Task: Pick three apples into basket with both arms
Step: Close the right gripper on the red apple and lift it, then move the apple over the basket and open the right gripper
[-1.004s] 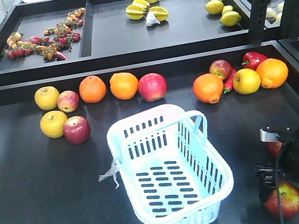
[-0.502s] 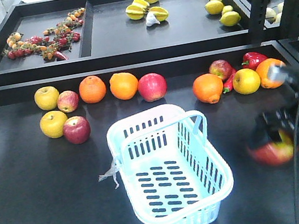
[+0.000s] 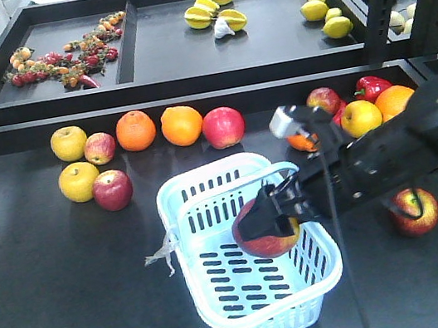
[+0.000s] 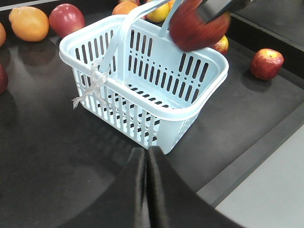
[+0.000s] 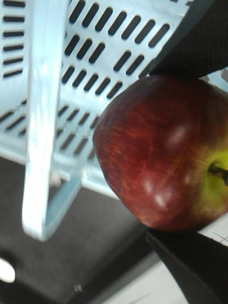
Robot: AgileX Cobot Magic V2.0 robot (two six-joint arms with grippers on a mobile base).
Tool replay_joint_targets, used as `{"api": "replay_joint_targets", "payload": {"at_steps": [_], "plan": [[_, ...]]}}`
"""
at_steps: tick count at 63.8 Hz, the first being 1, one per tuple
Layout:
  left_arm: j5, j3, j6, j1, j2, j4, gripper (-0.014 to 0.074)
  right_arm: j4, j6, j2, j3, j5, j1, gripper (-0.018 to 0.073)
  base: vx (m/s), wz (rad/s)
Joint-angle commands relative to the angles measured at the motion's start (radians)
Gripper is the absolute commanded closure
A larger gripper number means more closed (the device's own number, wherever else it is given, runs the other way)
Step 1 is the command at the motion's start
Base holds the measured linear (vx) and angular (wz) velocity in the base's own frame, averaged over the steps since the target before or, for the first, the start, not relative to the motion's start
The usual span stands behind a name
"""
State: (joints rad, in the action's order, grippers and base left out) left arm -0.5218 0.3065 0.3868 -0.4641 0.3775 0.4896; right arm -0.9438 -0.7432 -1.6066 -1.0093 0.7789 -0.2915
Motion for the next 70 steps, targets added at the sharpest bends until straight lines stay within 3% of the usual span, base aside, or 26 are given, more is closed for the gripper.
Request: {"api": "replay_joint_targets", "payload": {"at_steps": [1,10,19,25,40,47,60,70], "plan": [[0.061,0.026,-0.006,-0.001,0.004,0.025,0.0604,-0.055,-0.028,-0.035,-0.03,-0.042,-0.002,0.0564,0.0,0.0],[0.061,0.026,-0.006,-0.001,0.004,0.025,0.0604,-0.032,-0.055,-0.111,-0.052,-0.044,-0.002,0.0552,0.0,0.0],[0.061,0.026,-0.006,-0.001,0.004,0.025,0.0604,-0.011,-0.055,-0.142,-0.078,-0.043,-0.002,0.0475,0.0,0.0],[0.061,0.026,-0.006,-0.001,0.004,0.025,0.0604,-0.009,-0.055,-0.146,-0.086,-0.037,-0.002,0.0369,0.0,0.0],[0.061,0.026,-0.006,-0.001,0.004,0.025,0.0604,-0.007,-0.063,-0.146,-0.091,-0.023,-0.002,-0.0038,0.0,0.0],[0.061,0.026,-0.006,-0.001,0.004,0.025,0.0604,-0.007,-0.069,-0.146,-0.091,-0.023,-0.002,-0.0149,0.0,0.0],[0.061,0.026,-0.006,-0.001,0.004,0.025,0.0604,-0.007,-0.078,-0.146,-0.091,-0.024,-0.002,-0.0158,0.0,0.0],[0.061,0.026,-0.006,-0.001,0.004,0.025,0.0604,-0.007,-0.076,-0.132,-0.092,0.023,0.001,-0.0063,0.0,0.0]]}}
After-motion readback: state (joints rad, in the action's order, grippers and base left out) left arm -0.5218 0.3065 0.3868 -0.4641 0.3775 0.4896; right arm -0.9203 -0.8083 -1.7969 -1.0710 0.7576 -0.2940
